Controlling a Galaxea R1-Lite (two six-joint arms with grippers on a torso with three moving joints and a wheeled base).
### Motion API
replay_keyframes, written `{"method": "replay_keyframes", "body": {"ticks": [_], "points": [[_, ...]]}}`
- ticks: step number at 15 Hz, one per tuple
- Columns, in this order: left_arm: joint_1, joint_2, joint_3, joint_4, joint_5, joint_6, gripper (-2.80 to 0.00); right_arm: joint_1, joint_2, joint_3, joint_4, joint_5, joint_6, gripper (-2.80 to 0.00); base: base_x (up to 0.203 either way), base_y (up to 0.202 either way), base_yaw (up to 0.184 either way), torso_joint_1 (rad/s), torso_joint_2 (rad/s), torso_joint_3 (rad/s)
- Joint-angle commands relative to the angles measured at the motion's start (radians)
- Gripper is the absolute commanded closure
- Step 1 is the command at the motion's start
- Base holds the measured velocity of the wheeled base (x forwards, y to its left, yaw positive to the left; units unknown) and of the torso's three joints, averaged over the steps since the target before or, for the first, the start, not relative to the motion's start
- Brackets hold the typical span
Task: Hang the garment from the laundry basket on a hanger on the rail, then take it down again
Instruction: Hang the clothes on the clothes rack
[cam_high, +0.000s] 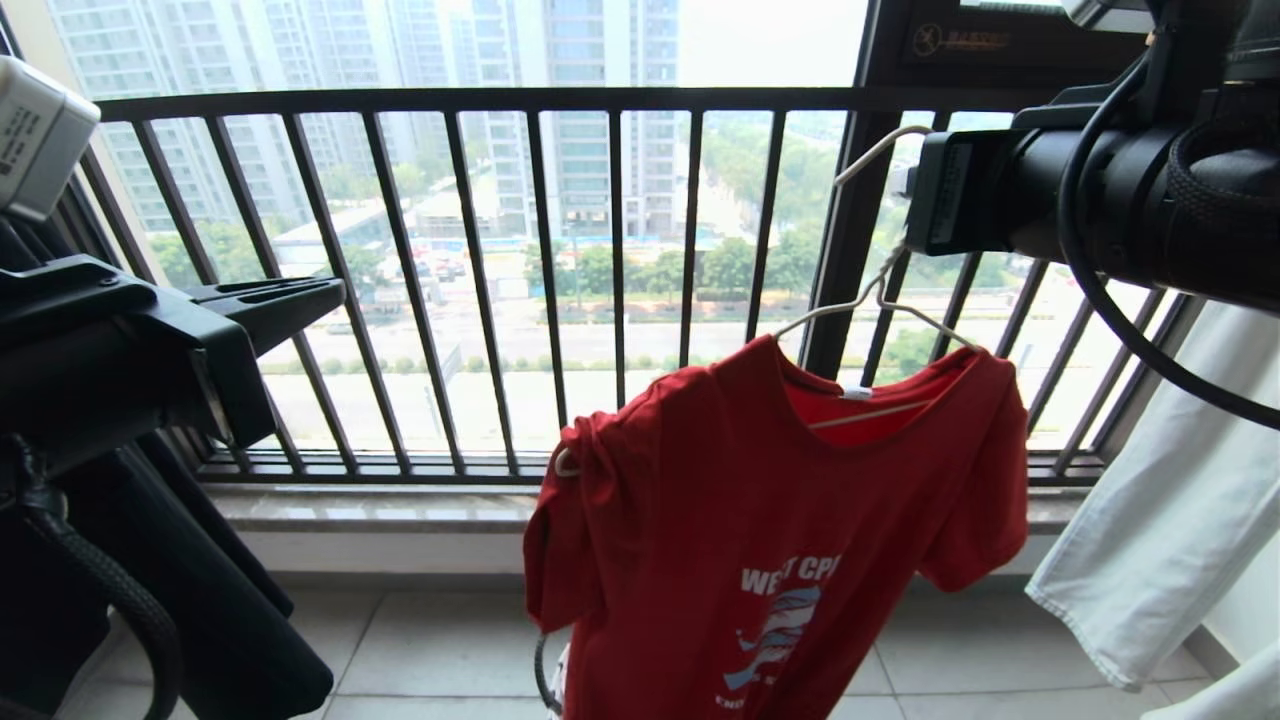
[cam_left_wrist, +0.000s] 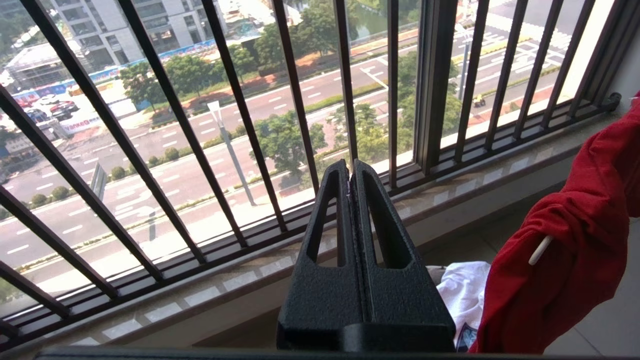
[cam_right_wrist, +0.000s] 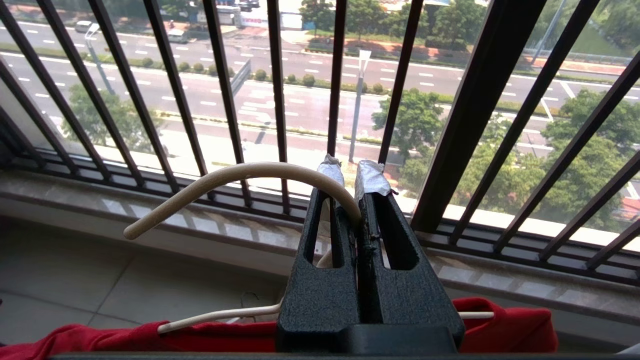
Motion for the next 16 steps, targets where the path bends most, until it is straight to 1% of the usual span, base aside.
{"method": "replay_keyframes", "body": {"ticks": [1, 3, 6, 10, 16], "points": [[0.000, -0.005, 0.001, -0.003, 0.001, 0.000, 0.00, -0.002, -0.019, 0.001, -0.001, -0.006, -0.015, 0.00, 0.000, 0.000, 0.000, 0.183, -0.48, -0.312], [0.000, -0.005, 0.001, -0.004, 0.001, 0.000, 0.00, -0.005, -0.021, 0.001, -0.004, -0.022, -0.040, 0.00, 0.000, 0.000, 0.000, 0.187, -0.49, -0.301], [0.000, -0.011, 0.001, -0.004, 0.001, 0.000, 0.00, -0.006, -0.021, 0.003, -0.004, -0.051, -0.040, 0.00, 0.000, 0.000, 0.000, 0.200, -0.50, -0.305], [0.000, -0.013, 0.001, -0.005, 0.001, 0.000, 0.00, -0.011, -0.020, 0.029, -0.003, -0.123, -0.041, 0.00, 0.000, 0.000, 0.000, 0.215, -0.52, -0.306], [0.000, -0.011, 0.004, -0.006, -0.001, 0.000, 0.00, -0.077, -0.029, 0.049, -0.003, -0.126, -0.040, 0.00, 0.000, 0.000, 0.000, 0.247, -0.56, -0.317]]}}
